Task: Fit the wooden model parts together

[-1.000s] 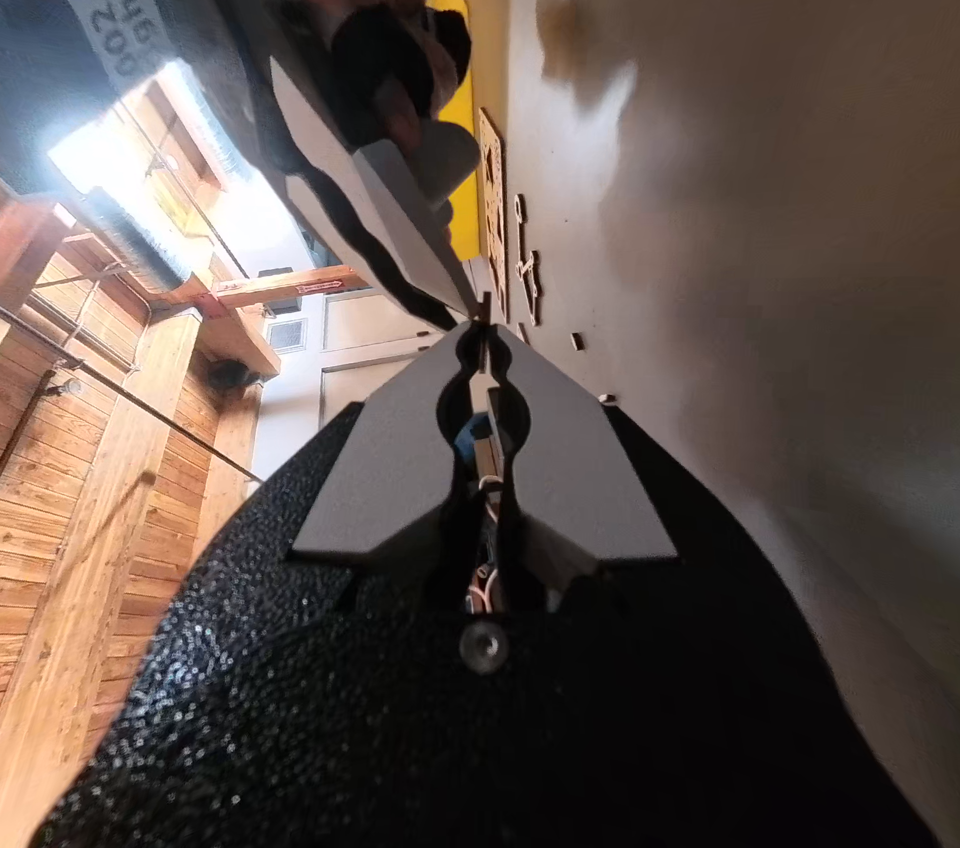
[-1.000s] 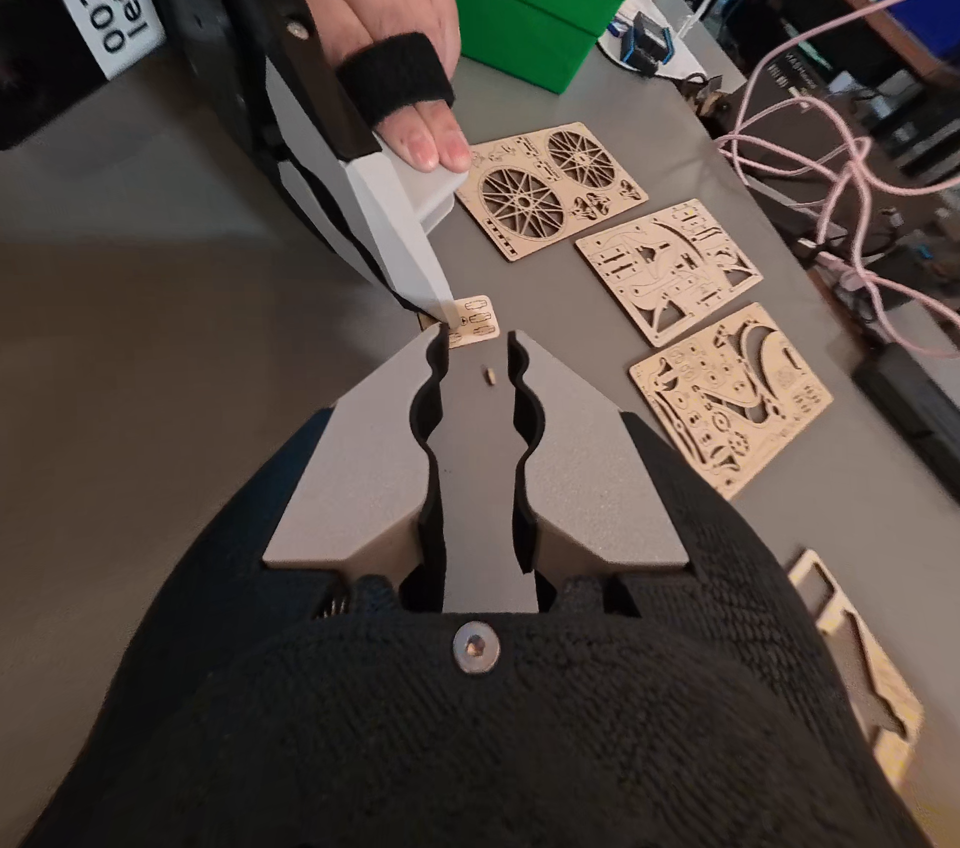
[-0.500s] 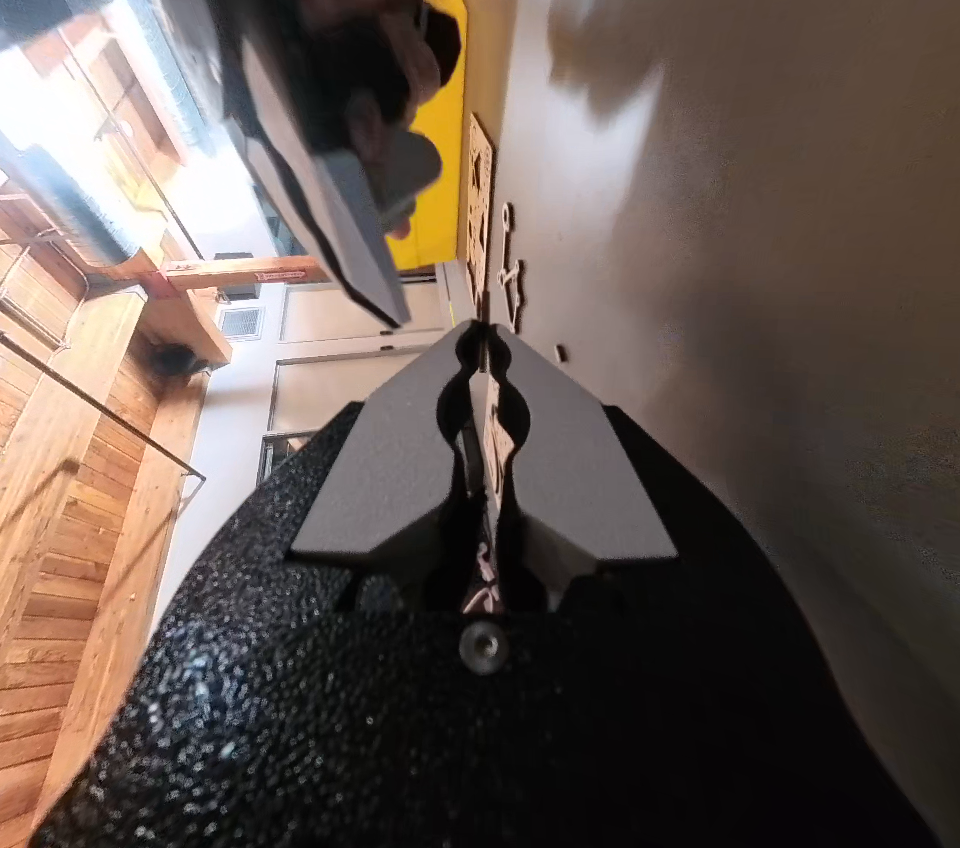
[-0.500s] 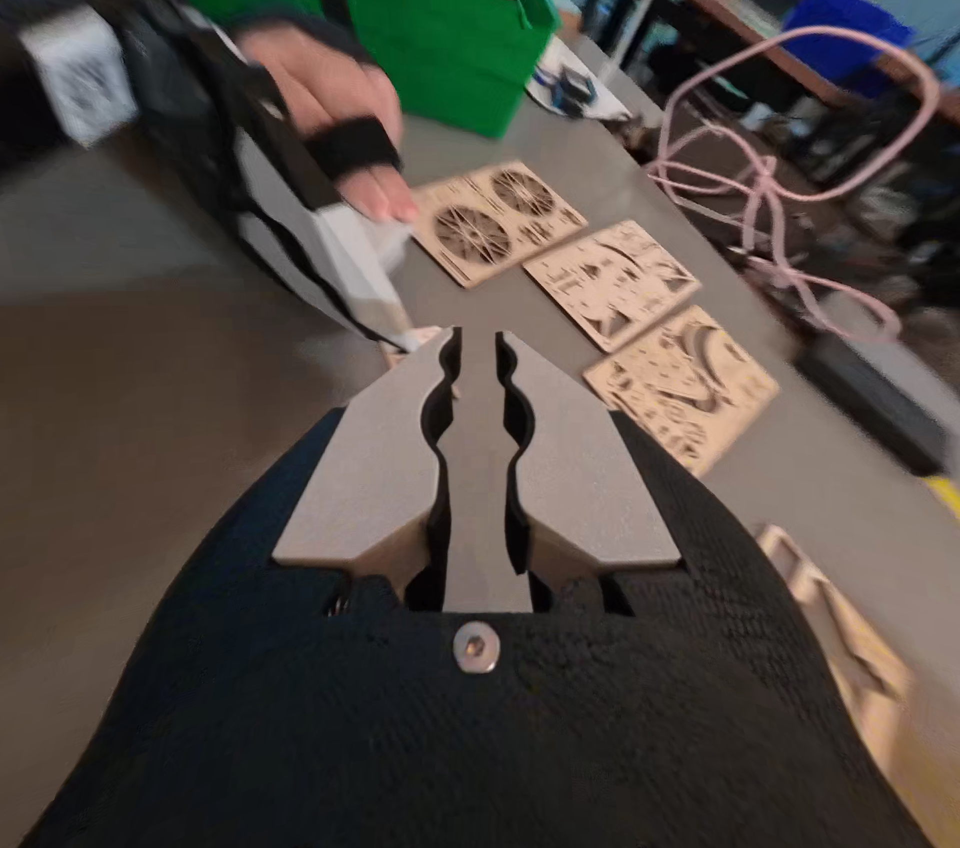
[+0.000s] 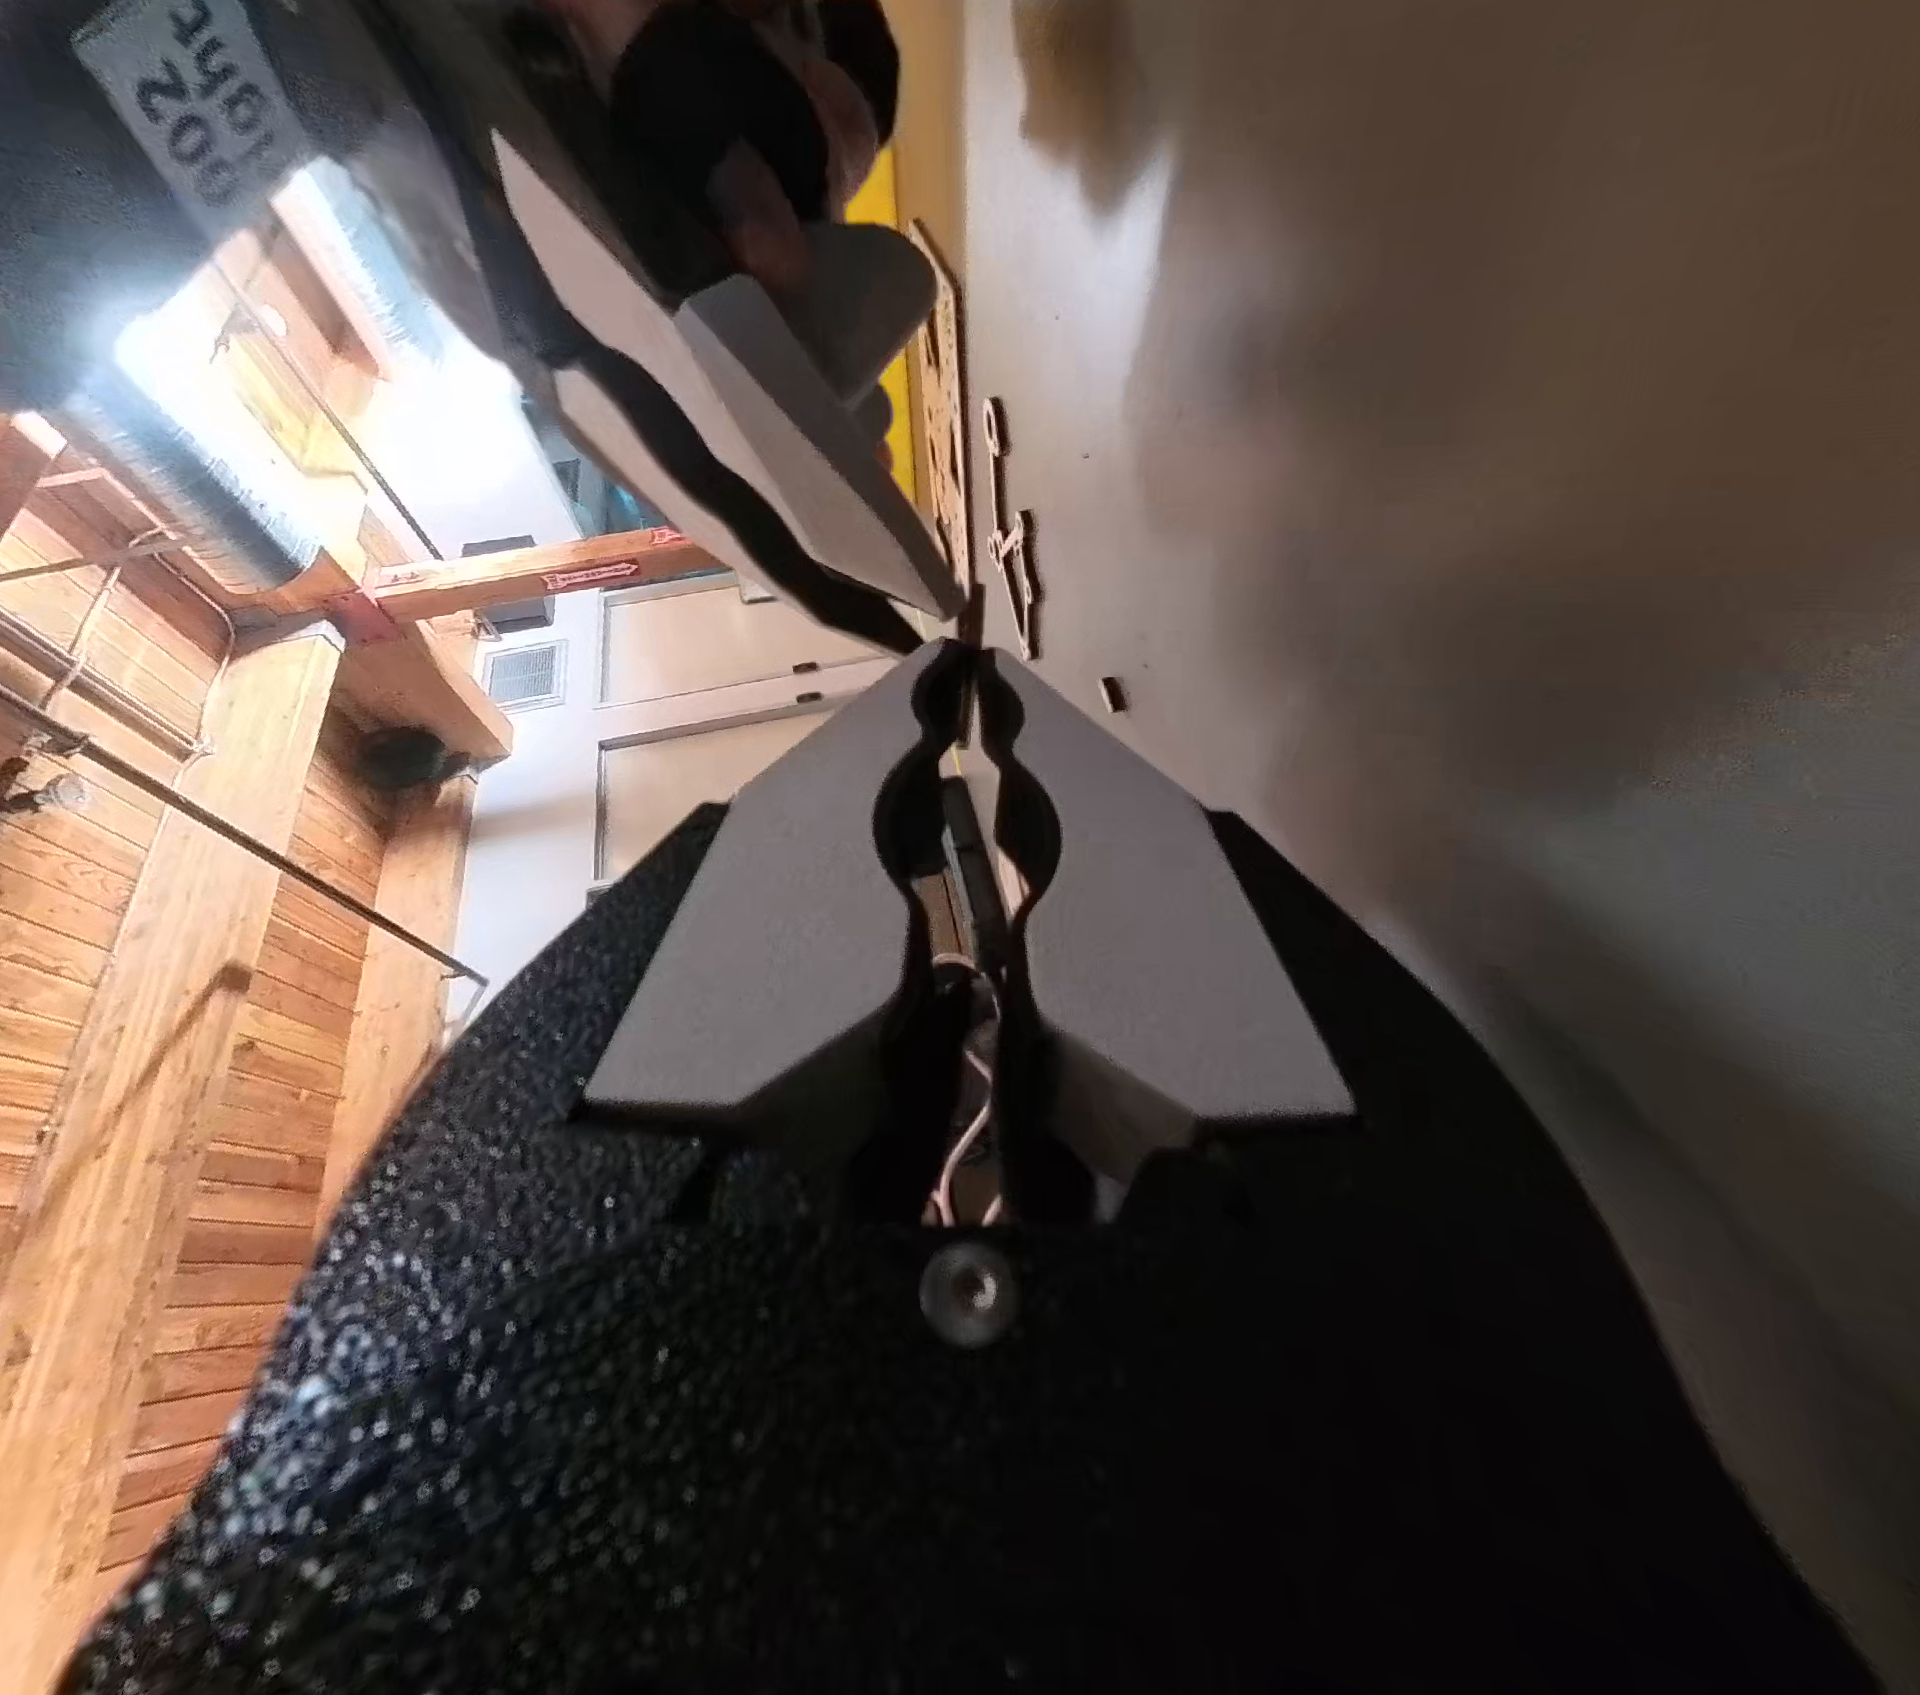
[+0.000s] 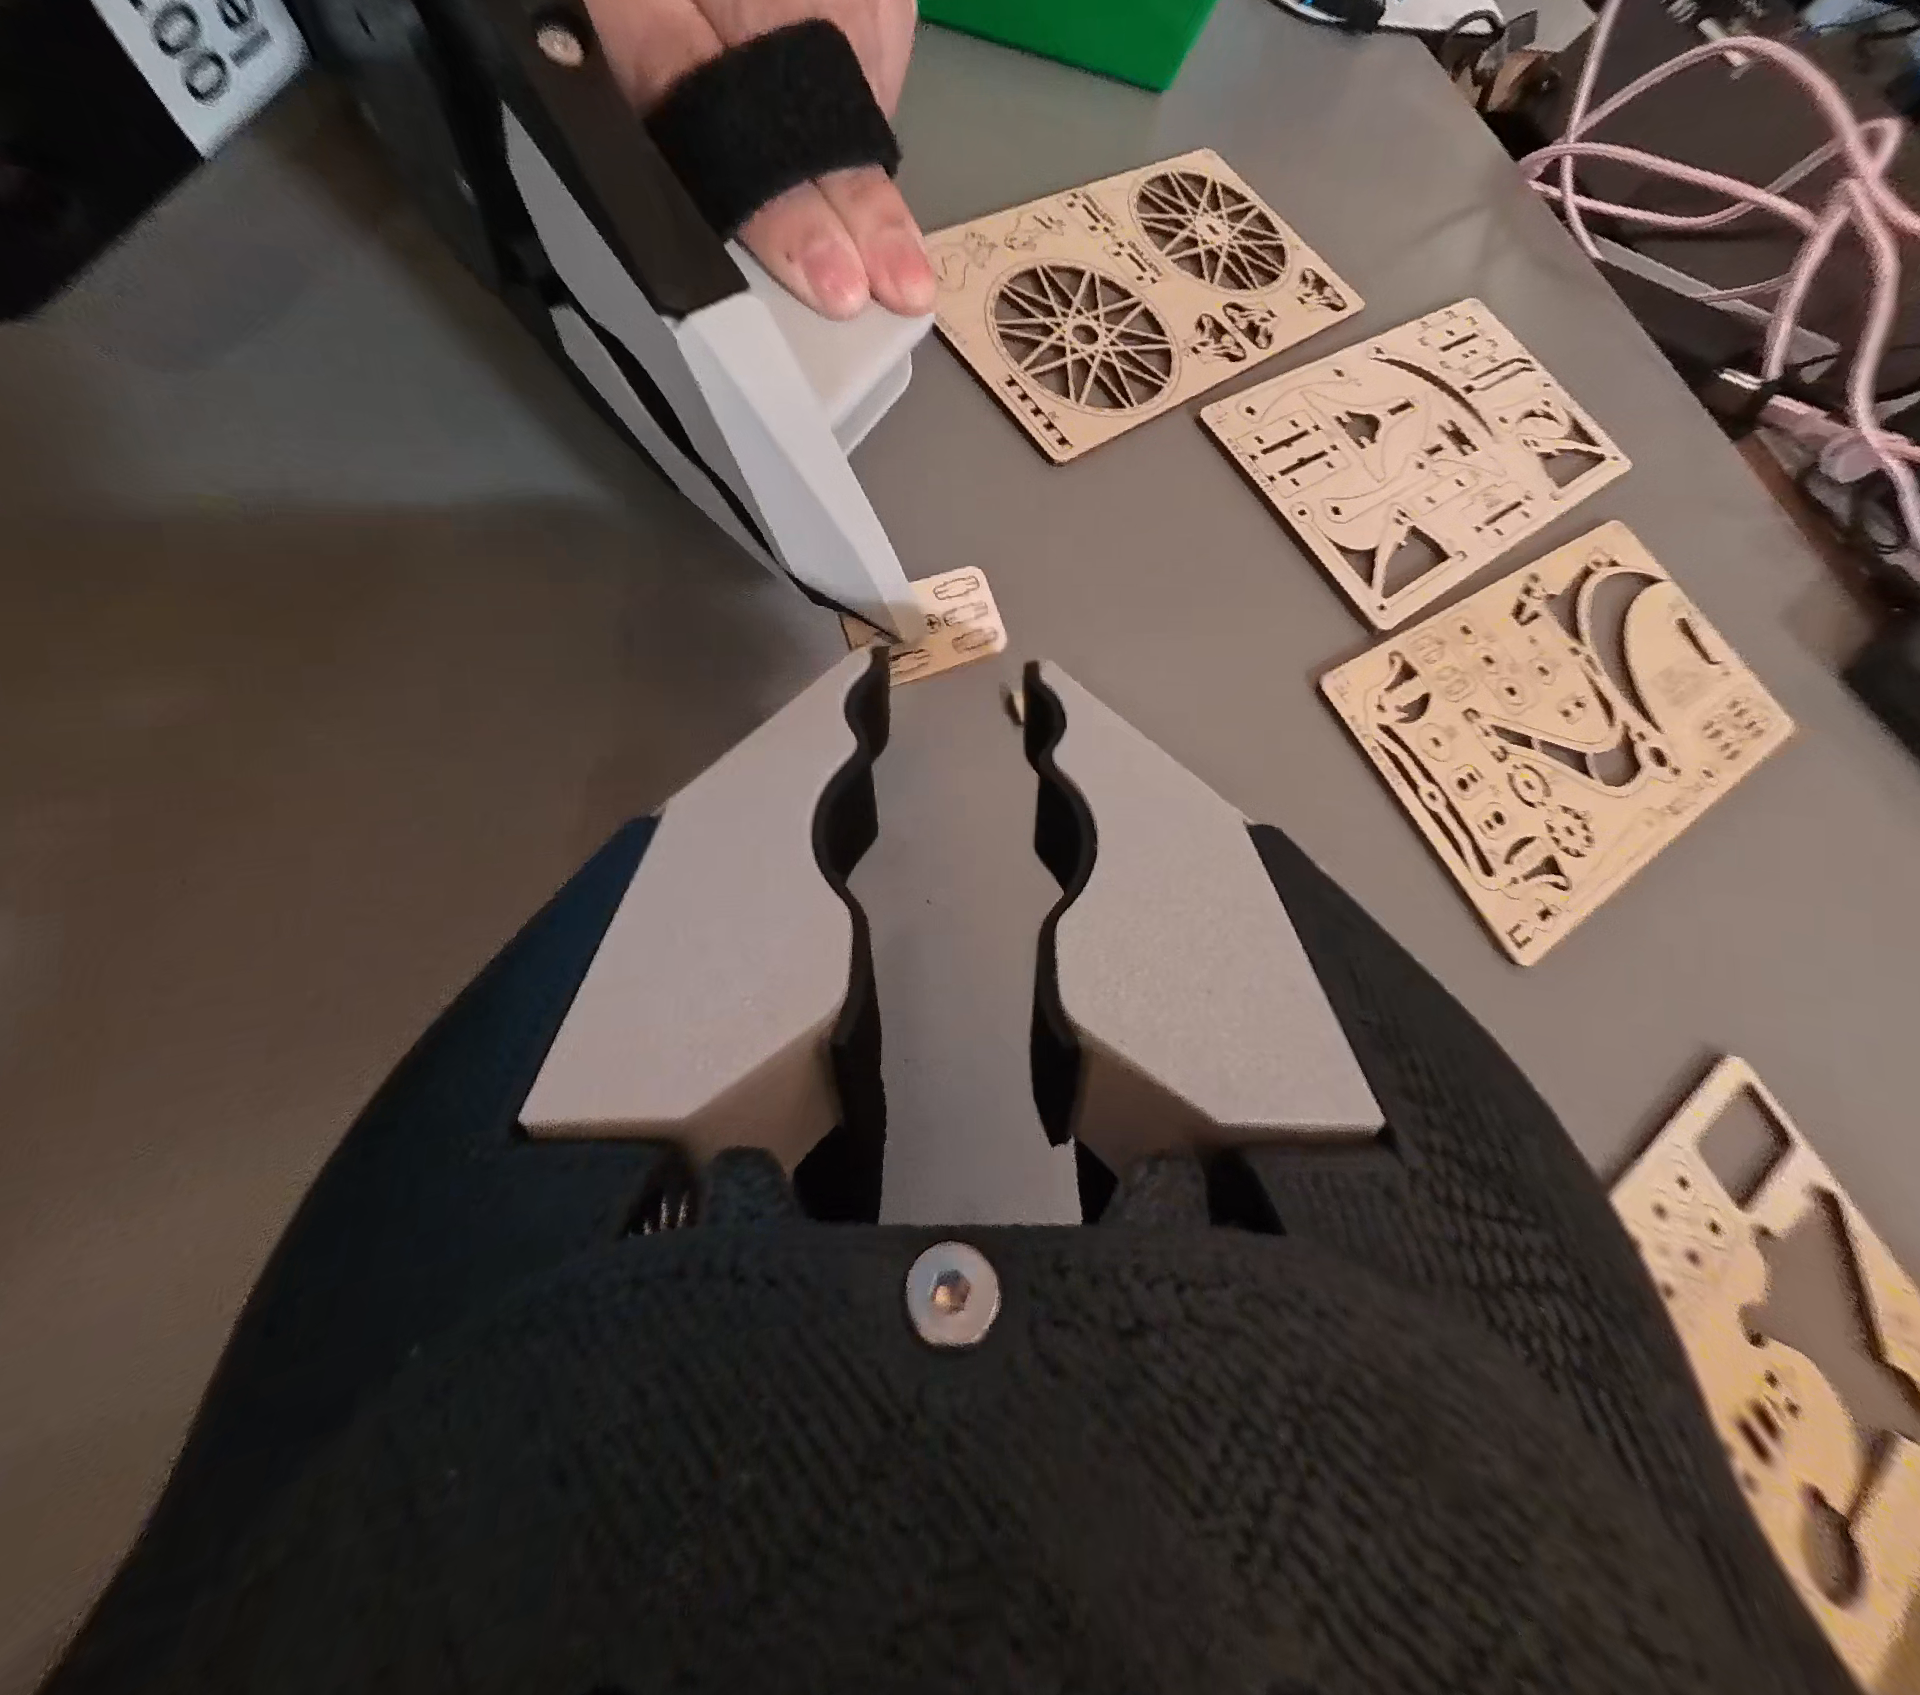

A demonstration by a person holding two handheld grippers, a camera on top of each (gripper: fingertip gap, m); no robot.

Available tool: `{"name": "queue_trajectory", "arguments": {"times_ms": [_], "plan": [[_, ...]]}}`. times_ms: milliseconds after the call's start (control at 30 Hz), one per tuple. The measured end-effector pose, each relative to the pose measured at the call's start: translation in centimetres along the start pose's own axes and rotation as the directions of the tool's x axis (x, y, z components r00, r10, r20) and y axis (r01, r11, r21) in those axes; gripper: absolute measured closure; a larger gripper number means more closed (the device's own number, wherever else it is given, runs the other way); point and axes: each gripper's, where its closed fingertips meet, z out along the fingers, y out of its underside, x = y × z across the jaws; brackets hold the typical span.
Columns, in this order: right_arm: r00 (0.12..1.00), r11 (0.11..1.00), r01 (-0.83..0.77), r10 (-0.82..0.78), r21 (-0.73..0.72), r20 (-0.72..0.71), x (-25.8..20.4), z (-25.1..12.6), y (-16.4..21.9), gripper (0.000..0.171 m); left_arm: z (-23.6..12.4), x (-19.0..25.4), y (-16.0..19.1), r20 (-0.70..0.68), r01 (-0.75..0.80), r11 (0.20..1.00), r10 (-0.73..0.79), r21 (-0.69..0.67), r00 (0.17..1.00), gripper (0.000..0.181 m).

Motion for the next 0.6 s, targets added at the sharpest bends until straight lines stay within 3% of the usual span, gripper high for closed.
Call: {"name": "queue_trajectory", "arguments": {"times_ms": [133,200,300,367,500,567,600], "plan": [[0.989,0.995,0.075,-0.082,-0.069,-0.119,1.2,0.1,0.5,0.158,0.2,0.2,0.5,-0.021,0.029,0.999,-0.03,-0.024,0.999,0.181],[0.932,0.957,0.127,-0.205,-0.26,-0.299,4.7,-0.8,3.3,0.162,-0.5,-1.0,-1.4,0.015,0.099,0.992,-0.101,0.083,0.995,0.181],[0.975,0.998,0.051,-0.057,-0.034,-0.216,3.3,-1.1,0.3,0.164,0.1,-0.2,-0.9,-0.008,0.077,0.996,-0.077,0.034,0.997,0.181],[0.978,0.998,0.064,-0.064,-0.006,-0.2,3.0,-1.3,0.0,0.162,0.2,-0.2,0.6,-0.011,0.114,0.993,-0.113,0.009,0.993,0.181],[0.999,0.991,0.022,-0.017,0.135,-0.04,1.0,-1.4,-1.4,0.155,0.0,-0.8,0.7,-0.005,0.217,0.976,-0.217,0.03,0.976,0.181],[0.998,0.983,0.051,-0.042,0.174,-0.055,1.0,-1.7,-2.0,0.149,-0.1,-2.2,0.9,0.001,0.444,0.893,-0.445,0.079,0.896,0.181],[0.997,0.977,0.054,-0.04,0.205,-0.071,1.2,-2.0,-2.6,0.147,-0.3,-3.2,1.3,-0.007,0.594,0.796,-0.598,0.114,0.802,0.18]]}}
